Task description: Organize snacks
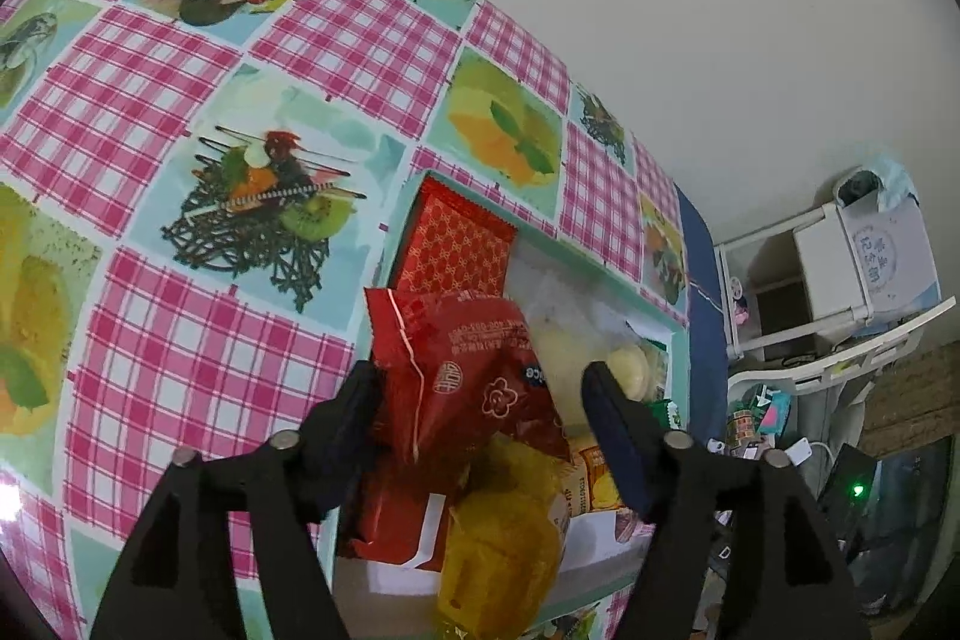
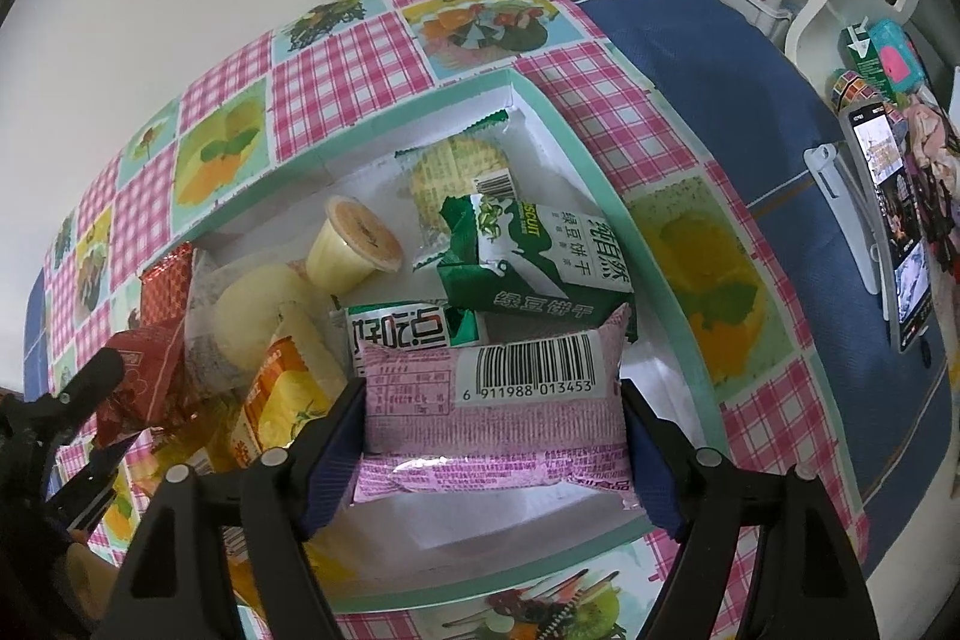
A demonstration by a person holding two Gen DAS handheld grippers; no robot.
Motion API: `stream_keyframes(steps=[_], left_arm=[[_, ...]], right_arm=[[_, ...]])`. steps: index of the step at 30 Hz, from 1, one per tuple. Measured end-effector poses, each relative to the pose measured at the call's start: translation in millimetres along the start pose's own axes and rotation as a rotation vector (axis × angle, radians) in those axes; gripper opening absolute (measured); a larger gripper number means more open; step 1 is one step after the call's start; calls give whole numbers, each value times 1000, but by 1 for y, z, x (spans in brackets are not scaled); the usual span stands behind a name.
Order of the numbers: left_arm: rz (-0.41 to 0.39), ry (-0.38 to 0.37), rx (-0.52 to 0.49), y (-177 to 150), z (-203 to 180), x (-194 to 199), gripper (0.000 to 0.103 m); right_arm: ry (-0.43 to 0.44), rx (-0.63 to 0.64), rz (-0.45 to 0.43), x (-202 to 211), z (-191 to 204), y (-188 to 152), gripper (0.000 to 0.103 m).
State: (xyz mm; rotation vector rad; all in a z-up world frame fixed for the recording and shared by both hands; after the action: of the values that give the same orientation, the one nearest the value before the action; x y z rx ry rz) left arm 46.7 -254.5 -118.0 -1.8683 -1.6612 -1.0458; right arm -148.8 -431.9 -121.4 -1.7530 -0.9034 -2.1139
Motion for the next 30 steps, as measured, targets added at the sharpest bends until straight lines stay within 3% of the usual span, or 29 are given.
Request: stream_keyframes(steps=[5, 8, 14, 17, 30], left_arm=[[-11, 19, 10, 3, 4, 12, 85], [-23, 65, 3, 4, 6, 19, 88], [-53, 141, -23, 6, 7, 32, 90], [-84, 207, -52, 8, 6, 39, 96], [-204, 558, -229, 8, 3, 44, 98]], right_arm=[[-11, 9, -8, 1, 2, 0, 86], [-9, 15, -14, 2, 4, 0, 102], [-18, 27, -23, 3, 6, 0, 103], [-21, 33, -29, 4, 7, 0, 103], [-27, 55, -52, 8, 11, 2, 103]])
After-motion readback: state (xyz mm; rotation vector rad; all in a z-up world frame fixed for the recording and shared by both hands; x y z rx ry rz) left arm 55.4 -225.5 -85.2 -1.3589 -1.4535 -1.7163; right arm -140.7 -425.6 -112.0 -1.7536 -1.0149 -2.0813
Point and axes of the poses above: each gripper's, at about its wrist camera, not at the fingertips, and x roughly against the way its jaws point, z to its left, y to its top, the point moved 3 cm from there along -x, roughly the way its jaws point, and after that the axes turned 8 degrees about x, right-handed, at the moved point
